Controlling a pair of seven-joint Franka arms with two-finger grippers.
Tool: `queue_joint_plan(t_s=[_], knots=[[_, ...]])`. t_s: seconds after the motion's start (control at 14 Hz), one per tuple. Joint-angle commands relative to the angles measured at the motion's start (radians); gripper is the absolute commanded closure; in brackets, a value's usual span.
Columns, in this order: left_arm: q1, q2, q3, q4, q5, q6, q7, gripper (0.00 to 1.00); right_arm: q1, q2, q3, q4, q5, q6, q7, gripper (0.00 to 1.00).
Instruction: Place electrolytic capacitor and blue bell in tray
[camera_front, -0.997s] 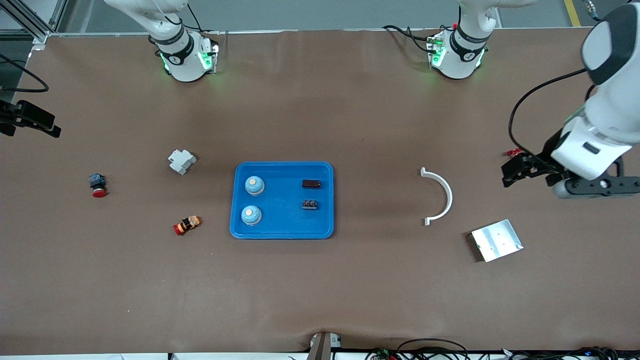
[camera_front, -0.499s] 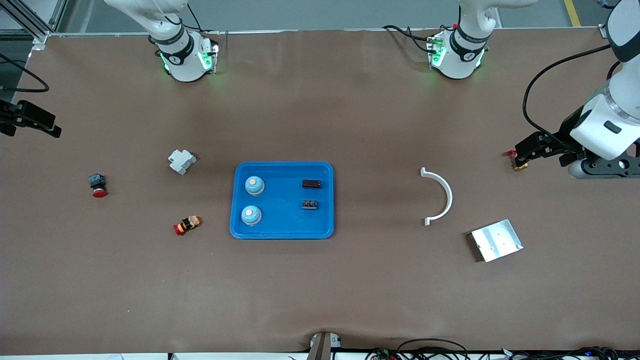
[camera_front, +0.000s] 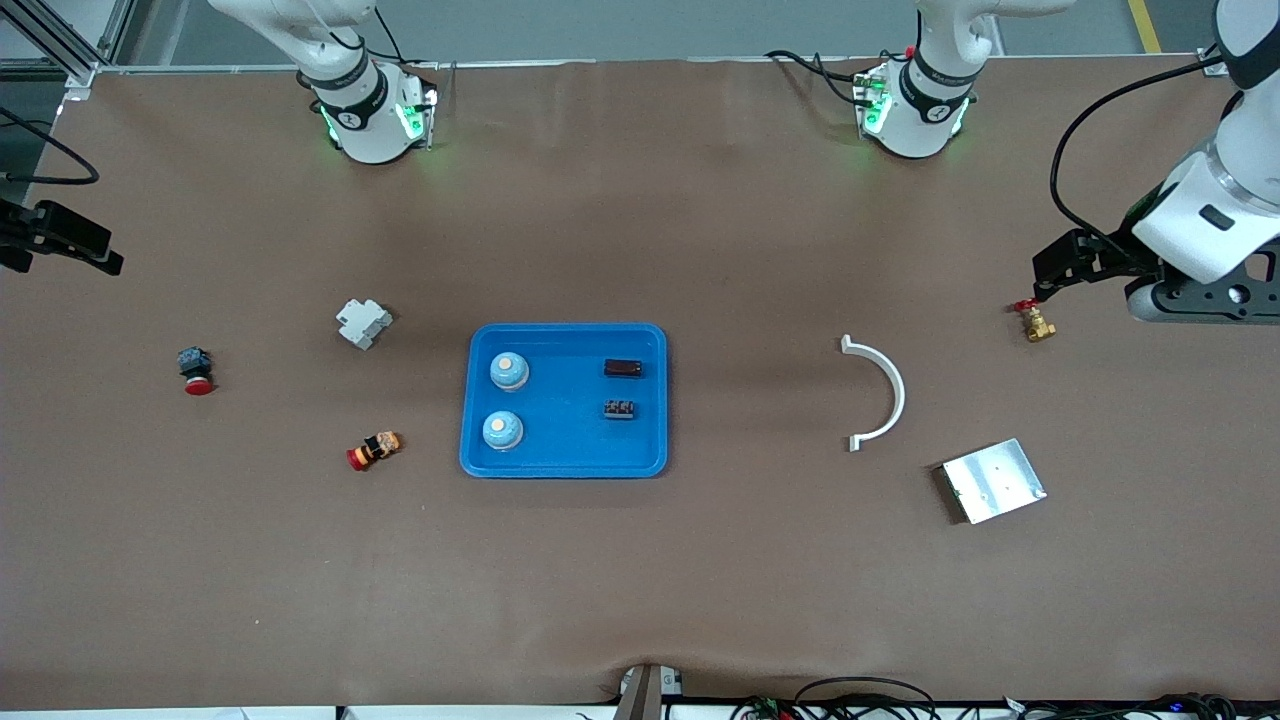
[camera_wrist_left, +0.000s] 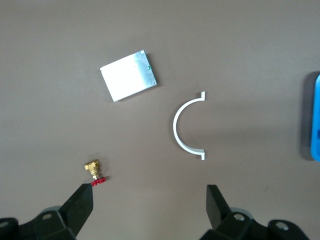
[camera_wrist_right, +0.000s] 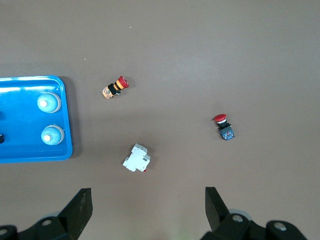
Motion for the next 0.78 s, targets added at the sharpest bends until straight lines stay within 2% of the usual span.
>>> queue_joint_plan(t_s=[0.0, 0.5, 0.71], knots=[[-0.022, -0.036, -0.008, -0.059, 0.043, 0.036, 0.012, 0.0, -0.011, -0.009, 0.003, 0.003, 0.0, -0.019, -0.01, 0.0], [-0.013, -0.014, -0.01, -0.052, 0.02, 0.056, -0.008, 0.0, -0.011, -0.009, 0.005, 0.004, 0.0, -0.021, -0.01, 0.0], [-0.01, -0.01, -0.008, -0.045, -0.029, 0.07, -0.006, 0.0, -0.011, -0.009, 0.003, 0.004, 0.0, -0.022, -0.01, 0.0]])
